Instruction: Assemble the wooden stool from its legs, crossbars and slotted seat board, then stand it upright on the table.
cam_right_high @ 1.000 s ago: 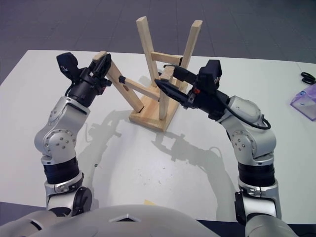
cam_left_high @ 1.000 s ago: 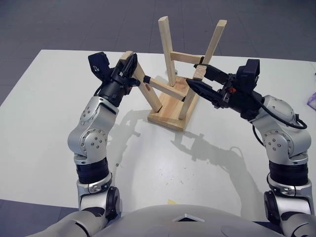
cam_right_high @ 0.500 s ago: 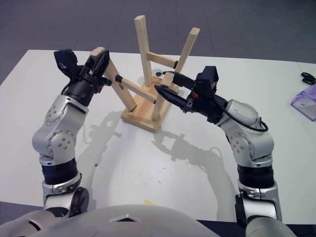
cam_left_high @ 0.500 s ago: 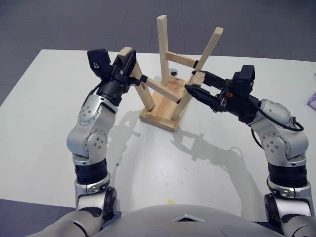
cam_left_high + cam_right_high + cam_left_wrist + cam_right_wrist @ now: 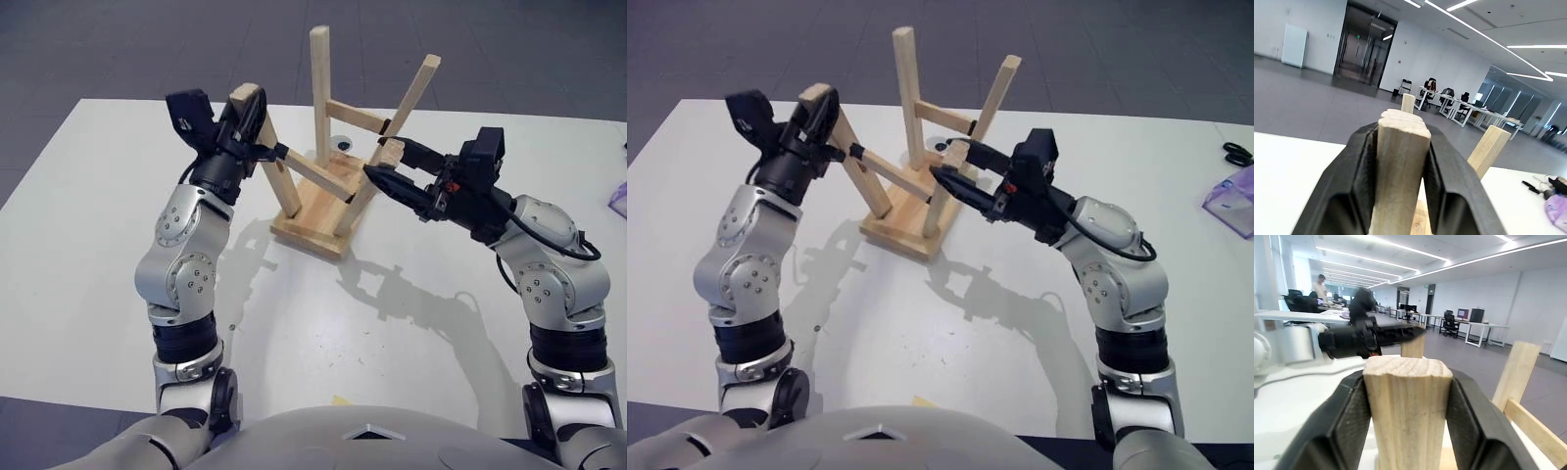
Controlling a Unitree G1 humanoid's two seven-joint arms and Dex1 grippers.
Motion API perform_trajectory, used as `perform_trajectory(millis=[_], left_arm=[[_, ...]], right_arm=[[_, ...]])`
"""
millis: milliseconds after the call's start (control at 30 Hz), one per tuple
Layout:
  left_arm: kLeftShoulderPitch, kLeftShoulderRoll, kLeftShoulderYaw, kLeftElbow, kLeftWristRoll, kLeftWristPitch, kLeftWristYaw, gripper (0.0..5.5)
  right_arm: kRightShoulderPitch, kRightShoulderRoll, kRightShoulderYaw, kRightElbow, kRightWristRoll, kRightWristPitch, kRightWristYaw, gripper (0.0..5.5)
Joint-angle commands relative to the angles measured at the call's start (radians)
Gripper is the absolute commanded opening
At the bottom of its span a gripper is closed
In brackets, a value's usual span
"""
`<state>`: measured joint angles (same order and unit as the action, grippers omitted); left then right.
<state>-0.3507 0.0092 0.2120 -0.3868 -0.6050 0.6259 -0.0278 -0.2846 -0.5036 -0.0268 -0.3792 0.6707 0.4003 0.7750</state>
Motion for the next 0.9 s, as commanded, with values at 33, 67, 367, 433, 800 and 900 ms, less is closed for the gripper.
perform_trajectory(millis=[33, 67, 367, 433, 800, 900], left_arm=[[-0.003, 0.107, -0.024, -0.052, 0.187, -0.088, 0.048, 1.15], [-0.018, 0.089, -0.014, -0.064, 0.161, -0.081, 0.052, 1.15], [-0.067, 0.070, -0.048, -0.117, 0.165, -0.111, 0.031, 1.13], [-0.071, 0.056, -0.033, -0.115, 0.137, -0.091, 0.038, 1.13], [-0.052, 0.076, -0.051, -0.122, 0.137, -0.047, 0.047, 1.13], [-0.039, 0.080, -0.049, -0.115, 0.128, -0.020, 0.043, 1.07]], right_arm=[[0.056, -0.013, 0.014, 0.015, -0.008, 0.038, 0.009, 2.09], [0.058, -0.012, 0.014, 0.014, -0.009, 0.038, 0.007, 2.09], [0.057, -0.012, 0.018, 0.014, -0.012, 0.039, 0.006, 2.09], [0.060, -0.013, 0.019, 0.013, -0.014, 0.039, 0.005, 2.09], [0.051, 0.004, 0.025, 0.019, -0.003, 0.079, -0.041, 2.46], [0.049, 0.014, 0.013, 0.016, 0.024, 0.106, -0.061, 2.86]])
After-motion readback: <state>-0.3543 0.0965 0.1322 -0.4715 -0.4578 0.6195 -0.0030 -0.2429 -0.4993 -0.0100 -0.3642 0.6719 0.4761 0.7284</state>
